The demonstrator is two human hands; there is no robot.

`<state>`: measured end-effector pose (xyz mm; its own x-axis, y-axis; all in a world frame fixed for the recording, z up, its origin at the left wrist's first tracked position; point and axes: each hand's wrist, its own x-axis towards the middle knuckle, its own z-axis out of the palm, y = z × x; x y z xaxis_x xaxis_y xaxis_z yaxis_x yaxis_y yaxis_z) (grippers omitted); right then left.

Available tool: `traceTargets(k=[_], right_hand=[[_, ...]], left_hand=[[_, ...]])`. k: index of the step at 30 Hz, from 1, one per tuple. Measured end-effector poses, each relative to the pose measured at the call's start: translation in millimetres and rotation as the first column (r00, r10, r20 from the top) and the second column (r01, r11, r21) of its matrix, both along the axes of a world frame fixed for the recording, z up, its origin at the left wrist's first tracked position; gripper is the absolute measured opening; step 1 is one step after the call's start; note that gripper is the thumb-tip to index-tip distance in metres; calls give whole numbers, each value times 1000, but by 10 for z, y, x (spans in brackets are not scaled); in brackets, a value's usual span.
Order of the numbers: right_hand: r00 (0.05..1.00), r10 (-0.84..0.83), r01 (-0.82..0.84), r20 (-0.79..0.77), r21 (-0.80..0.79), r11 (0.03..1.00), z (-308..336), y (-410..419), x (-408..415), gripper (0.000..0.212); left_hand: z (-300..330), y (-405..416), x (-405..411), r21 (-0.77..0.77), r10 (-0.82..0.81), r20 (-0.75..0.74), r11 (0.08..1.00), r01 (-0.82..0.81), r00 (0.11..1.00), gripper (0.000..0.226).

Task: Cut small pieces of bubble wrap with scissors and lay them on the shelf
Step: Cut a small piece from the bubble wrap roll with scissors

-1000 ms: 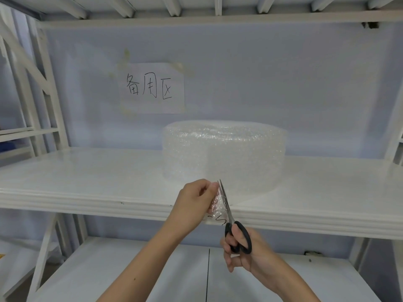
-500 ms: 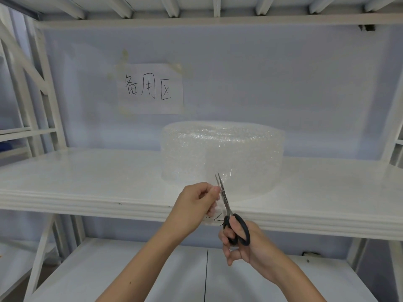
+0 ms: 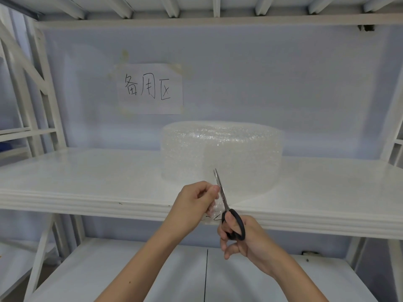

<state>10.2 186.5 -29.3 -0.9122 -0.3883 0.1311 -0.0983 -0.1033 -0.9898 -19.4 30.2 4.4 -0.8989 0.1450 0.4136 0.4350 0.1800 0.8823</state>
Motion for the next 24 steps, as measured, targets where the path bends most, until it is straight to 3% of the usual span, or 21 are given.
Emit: traceTargets(k=[12,16,24], right_hand=[[999,44,-45,-23,-27,999,-65,-26,-53,50],[999,51,-52,-19,-45,998,-99,-31,-57,51],[998,57,-58,-9,-61,996,-100,-30,-42,53]], left_hand=[[23,-16,25,39,-60,29,997,59,998,29],[108,-81,10,21,-4,44,1000,3,999,35],[179,40,-41,-10,122,-121,992,-124,985,36]])
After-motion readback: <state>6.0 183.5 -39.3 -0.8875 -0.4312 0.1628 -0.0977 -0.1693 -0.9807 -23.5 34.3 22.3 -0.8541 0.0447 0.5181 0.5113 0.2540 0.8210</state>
